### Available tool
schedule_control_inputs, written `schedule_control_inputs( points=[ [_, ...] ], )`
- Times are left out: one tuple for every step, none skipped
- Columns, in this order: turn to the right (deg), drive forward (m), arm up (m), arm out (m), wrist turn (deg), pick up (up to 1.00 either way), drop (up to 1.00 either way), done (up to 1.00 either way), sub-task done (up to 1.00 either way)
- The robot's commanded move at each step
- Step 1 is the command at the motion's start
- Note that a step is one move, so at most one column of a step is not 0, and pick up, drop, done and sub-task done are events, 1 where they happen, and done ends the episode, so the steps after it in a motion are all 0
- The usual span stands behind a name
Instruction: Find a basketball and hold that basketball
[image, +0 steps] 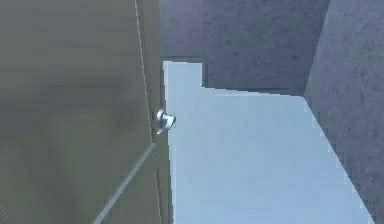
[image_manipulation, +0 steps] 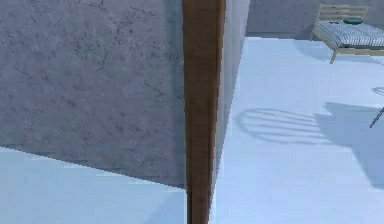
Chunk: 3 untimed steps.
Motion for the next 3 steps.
schedule_control_inputs(
  points=[
    [9.0,0.00,0.00,0.00,0.0,0.00,0.00,0.00,0.00],
    [0.0,0.15,0.00,0.00,0.0,0.00,0.00,0.00,0.00],
    [6.0,0.00,0.00,0.00,0.0,0.00,0.00,0.00,0.00]
  ],
)
